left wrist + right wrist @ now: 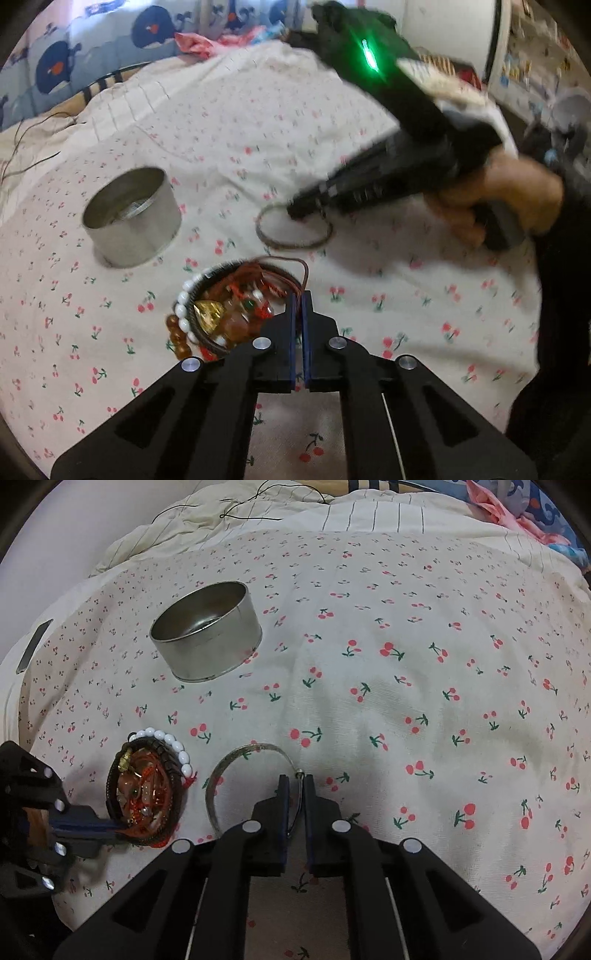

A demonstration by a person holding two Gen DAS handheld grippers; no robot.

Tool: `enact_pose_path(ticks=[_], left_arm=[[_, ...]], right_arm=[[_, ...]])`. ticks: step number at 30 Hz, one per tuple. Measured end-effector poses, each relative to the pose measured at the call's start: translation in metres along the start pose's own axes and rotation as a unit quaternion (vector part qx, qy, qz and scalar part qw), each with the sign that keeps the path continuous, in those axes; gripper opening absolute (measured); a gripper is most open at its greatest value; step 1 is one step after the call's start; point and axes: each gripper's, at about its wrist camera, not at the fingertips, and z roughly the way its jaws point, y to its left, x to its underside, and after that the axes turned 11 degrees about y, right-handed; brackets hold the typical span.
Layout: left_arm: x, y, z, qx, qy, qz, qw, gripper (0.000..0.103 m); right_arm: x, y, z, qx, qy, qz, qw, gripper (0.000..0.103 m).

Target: Organize jewelry

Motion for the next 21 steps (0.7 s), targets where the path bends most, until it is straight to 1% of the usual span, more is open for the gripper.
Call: enact_pose_path(ticks=[2, 4, 5, 6, 8, 9, 12, 13, 14, 17, 19, 21], left_arm=[[-0.002, 0.012, -0.010, 0.015, -0.021, -0.025, 0.9993, 0.002], [-0.004, 0.027, -0.023, 0.034, -0.051, -0.058, 0.9964, 0.002], [-0.003, 0.035, -0.030, 0.047, -0.064, -0.075, 0.9940, 0.002], [-0.003, 0.045, -0.039, 0.067, -0.082, -0.095, 0.9898, 0.002], [-0.007, 0.055, -0.047, 0.085, -0.102, -0.116, 0.9843, 0.002], [-0.009, 0.063, -0.055, 0.097, -0.117, -0.129, 0.9801, 0.002], [-0.018, 0.077, -0.067, 0.108, -0.143, -0.149, 0.9726, 0.002], [-0.022, 0.083, -0.072, 0.112, -0.152, -0.155, 0.9697, 0.002], [-0.027, 0.089, -0.077, 0.112, -0.160, -0.160, 0.9675, 0.002], [-0.038, 0.100, -0.081, 0.105, -0.170, -0.171, 0.9649, 0.002], [-0.045, 0.110, -0.078, 0.097, -0.169, -0.179, 0.9644, 0.002], [-0.051, 0.122, -0.073, 0.099, -0.168, -0.192, 0.9619, 0.002]], right_arm=[[-0.002, -0.002, -0.001, -0.011, -0.003, 0.008, 1.000, 0.008], [-0.003, -0.004, -0.002, -0.022, -0.004, 0.014, 1.000, 0.007], [-0.003, -0.006, -0.003, -0.027, -0.008, 0.017, 0.999, 0.006], [-0.003, -0.008, -0.005, -0.036, -0.012, 0.022, 0.999, 0.004], [-0.005, -0.009, -0.009, -0.051, -0.019, 0.029, 0.998, 0.004], [-0.005, -0.011, -0.013, -0.065, -0.027, 0.035, 0.997, 0.004], [-0.005, -0.015, -0.023, -0.100, -0.048, 0.051, 0.993, 0.004], [-0.006, -0.018, -0.030, -0.123, -0.062, 0.058, 0.989, 0.004], [-0.008, -0.019, -0.035, -0.135, -0.073, 0.062, 0.986, 0.004], [-0.015, -0.020, -0.055, -0.176, -0.109, 0.067, 0.976, 0.004], [-0.028, -0.015, -0.065, -0.190, -0.133, 0.065, 0.971, 0.004], [-0.038, -0.011, -0.071, -0.195, -0.143, 0.063, 0.968, 0.004]])
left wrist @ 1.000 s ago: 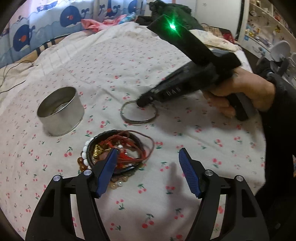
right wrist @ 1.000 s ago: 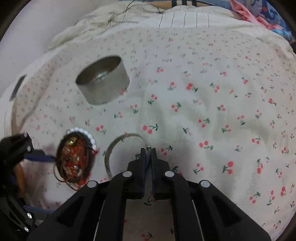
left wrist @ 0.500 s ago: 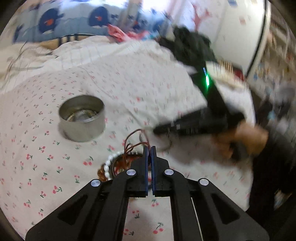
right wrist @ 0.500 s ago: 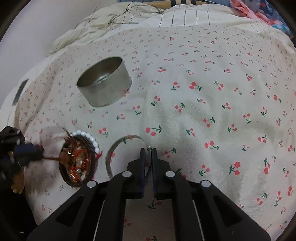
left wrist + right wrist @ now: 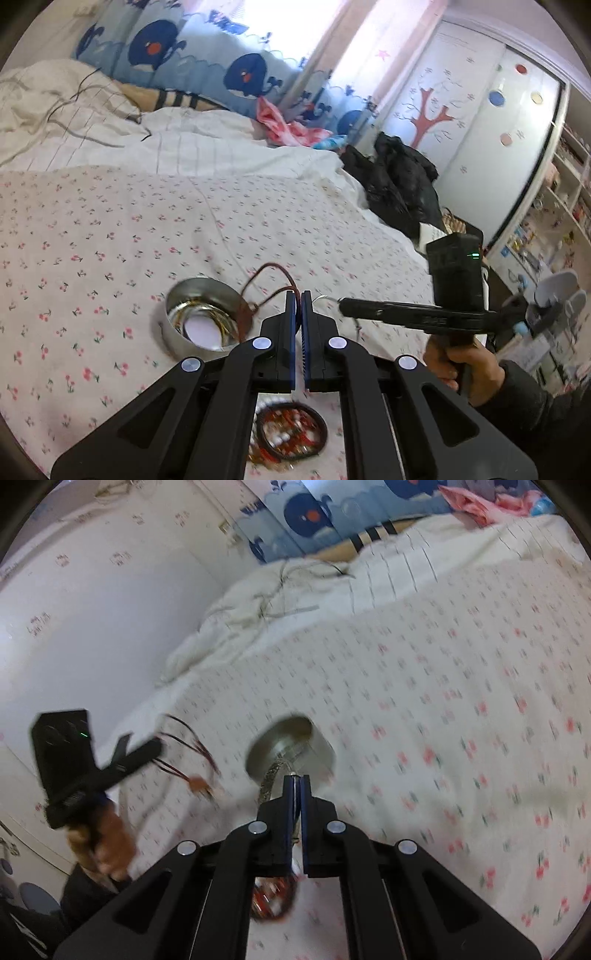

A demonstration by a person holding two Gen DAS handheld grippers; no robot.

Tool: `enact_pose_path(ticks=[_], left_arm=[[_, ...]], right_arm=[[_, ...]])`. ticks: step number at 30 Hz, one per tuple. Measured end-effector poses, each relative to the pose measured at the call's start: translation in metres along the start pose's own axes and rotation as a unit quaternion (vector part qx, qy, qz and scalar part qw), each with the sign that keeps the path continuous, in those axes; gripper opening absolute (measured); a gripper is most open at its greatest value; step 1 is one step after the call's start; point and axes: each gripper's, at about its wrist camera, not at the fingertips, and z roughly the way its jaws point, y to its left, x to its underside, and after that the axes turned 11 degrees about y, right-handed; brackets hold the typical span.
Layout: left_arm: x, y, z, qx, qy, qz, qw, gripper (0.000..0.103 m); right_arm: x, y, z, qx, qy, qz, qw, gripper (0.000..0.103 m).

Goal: Organize jewelry
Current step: 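Lower both held bracelets into the silver tin and open both grippers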

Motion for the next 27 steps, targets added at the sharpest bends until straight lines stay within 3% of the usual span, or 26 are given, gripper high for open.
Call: enact_pose_path(ticks=[7, 13, 16, 21, 23, 27], left_arm=[[-0.024, 0.036, 0.045, -0.063, 0.029, -0.033, 0.9970, 0.003], [-0.015, 0.064, 0.087, -0.095, 0.116, -0.071, 0.9862, 0.005], [-0.013, 0.060, 0.088, -0.123, 0.143, -0.058, 0.9803, 0.016], [-0.014, 0.054, 0.065, -0.164, 0.151, -0.038, 0.9740, 0.048], [-0.015, 0.055, 0.055, -0.176, 0.148, -0.036, 0.9724, 0.049], [-0.019, 0.064, 0.038, -0.154, 0.127, -0.066, 0.9776, 0.053]], right_arm=[[-0.043, 0.019, 0.019, 0.015, -0.025, -0.010, 1.000, 0.004], [-0.057, 0.025, 0.057, 0.041, 0.002, -0.024, 0.999, 0.004], [-0.059, 0.030, 0.080, 0.064, 0.017, -0.036, 0.997, 0.004], [-0.056, 0.039, 0.108, 0.099, 0.036, -0.062, 0.992, 0.004], [-0.056, 0.043, 0.120, 0.111, 0.050, -0.073, 0.990, 0.004], [-0.048, 0.051, 0.140, 0.158, 0.076, -0.111, 0.978, 0.005]])
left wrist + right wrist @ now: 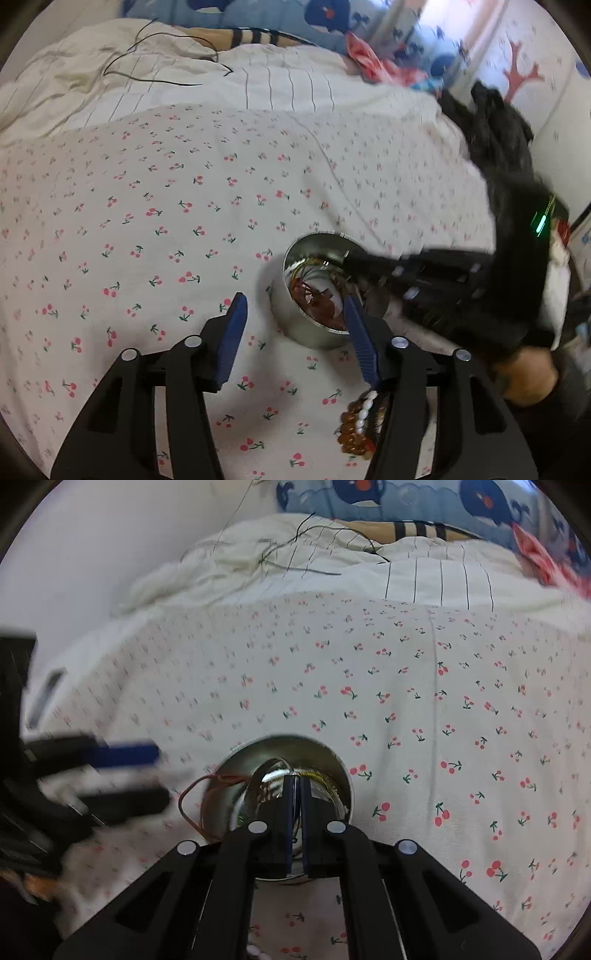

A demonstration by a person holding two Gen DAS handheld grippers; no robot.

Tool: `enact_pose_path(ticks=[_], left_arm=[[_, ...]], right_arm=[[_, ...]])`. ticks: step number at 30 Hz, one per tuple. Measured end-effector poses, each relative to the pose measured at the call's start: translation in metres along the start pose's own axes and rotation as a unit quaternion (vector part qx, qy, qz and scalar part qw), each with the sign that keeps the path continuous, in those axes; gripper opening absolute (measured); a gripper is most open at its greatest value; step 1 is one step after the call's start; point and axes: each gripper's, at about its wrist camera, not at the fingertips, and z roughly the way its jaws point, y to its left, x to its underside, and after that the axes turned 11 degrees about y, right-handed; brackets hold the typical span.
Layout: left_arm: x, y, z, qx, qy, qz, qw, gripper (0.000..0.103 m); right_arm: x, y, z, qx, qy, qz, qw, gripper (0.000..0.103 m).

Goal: Organize jewelry
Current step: 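Lower both held bracelets into the silver tin and open both grippers, then grasp the black braided bracelet with the right gripper and lift it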

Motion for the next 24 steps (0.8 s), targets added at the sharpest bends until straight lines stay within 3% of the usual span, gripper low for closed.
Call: enact_pose_path(ticks=[6, 9, 13, 17, 20, 21, 24], left_arm=[[-0.001, 0.015, 0.002, 0.012, -0.002, -0.038, 0.9992, 0.054], [0.001, 0.018, 0.004, 0.008, -0.001, -0.044, 0.9990, 0.055], [0.003, 0.011, 0.005, 0.000, 0.005, -0.027, 0.9996, 0.055], [0.019, -0.003, -0.004, -0.002, 0.016, 0.011, 0.9998, 0.058], [0.049, -0.012, -0.005, -0.003, 0.023, 0.028, 0.9993, 0.061], [0.061, -0.012, -0.002, 0.004, 0.027, 0.026, 0.9993, 0.061], [0.094, -0.015, 0.007, 0.010, 0.044, 0.025, 0.9987, 0.061]], right_arm=[[0.006, -0.001, -0.003, 0.051, -0.012, -0.011, 0.999, 0.009], [0.004, -0.006, -0.015, 0.053, -0.029, -0.008, 0.998, 0.048], [0.007, -0.011, -0.035, 0.039, -0.045, -0.005, 0.998, 0.048], [0.036, -0.018, -0.055, 0.002, -0.032, -0.001, 0.999, 0.048], [0.069, -0.019, -0.061, -0.016, -0.009, -0.006, 1.000, 0.046], [0.085, -0.017, -0.061, -0.019, 0.005, -0.014, 1.000, 0.039], [0.113, -0.010, -0.059, -0.019, 0.030, -0.027, 0.999, 0.033]])
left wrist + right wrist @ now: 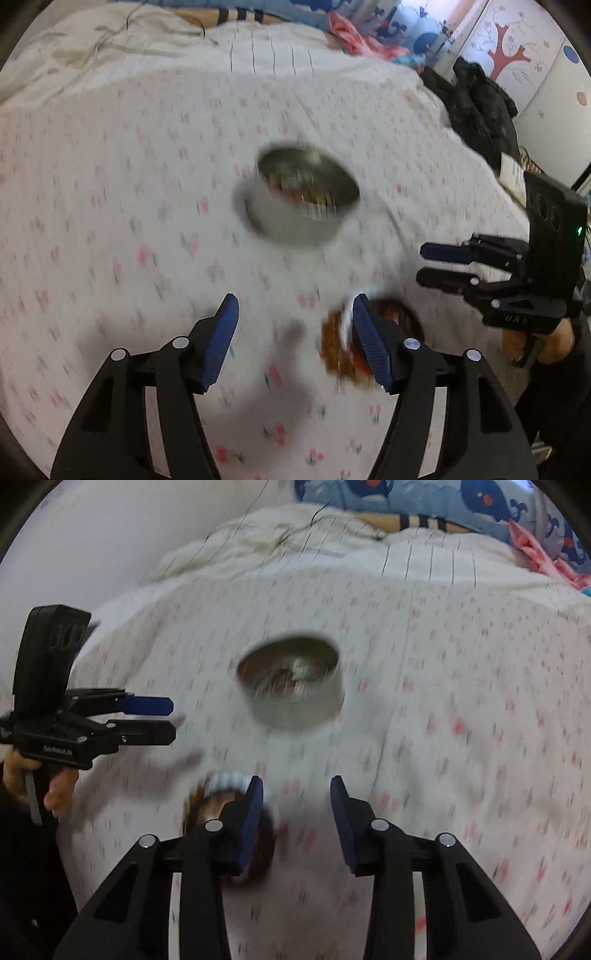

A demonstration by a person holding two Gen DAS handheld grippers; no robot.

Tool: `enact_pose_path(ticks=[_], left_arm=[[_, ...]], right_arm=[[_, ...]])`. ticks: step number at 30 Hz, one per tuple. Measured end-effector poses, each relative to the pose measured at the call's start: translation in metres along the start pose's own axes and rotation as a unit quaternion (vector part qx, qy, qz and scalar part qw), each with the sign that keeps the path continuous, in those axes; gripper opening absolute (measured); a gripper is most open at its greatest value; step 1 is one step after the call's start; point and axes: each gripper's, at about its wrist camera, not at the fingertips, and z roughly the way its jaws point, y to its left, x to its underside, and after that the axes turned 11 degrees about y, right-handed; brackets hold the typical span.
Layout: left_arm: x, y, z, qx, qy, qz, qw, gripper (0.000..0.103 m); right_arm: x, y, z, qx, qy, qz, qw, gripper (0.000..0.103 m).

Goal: Organize jewelry
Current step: 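Grasp the black braided bracelet with the right gripper and lift it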

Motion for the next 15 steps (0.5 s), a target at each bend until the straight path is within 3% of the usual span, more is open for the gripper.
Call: enact_pose_path(ticks=[5, 8, 15], left_arm=[[0.025, -0.013, 0.006, 0.006, 0.000, 0.006, 1.0000, 0.061], [0.027, -0.019, 0.007, -0.001, -0.005, 0.023, 0.9997, 0.061], [0.025, -0.014, 0.011, 0.004, 0.001, 0.008, 1.0000, 0.061]], right_arm=[[0.019, 0.012, 0.007, -0.001, 0.014, -0.008, 1.000, 0.021], [0.018, 0.012, 0.014, -0.002, 0.021, -0.010, 1.000, 0.020], [0.021, 0.015, 0.024, -0.004, 0.031, -0.021, 0.999, 0.017]])
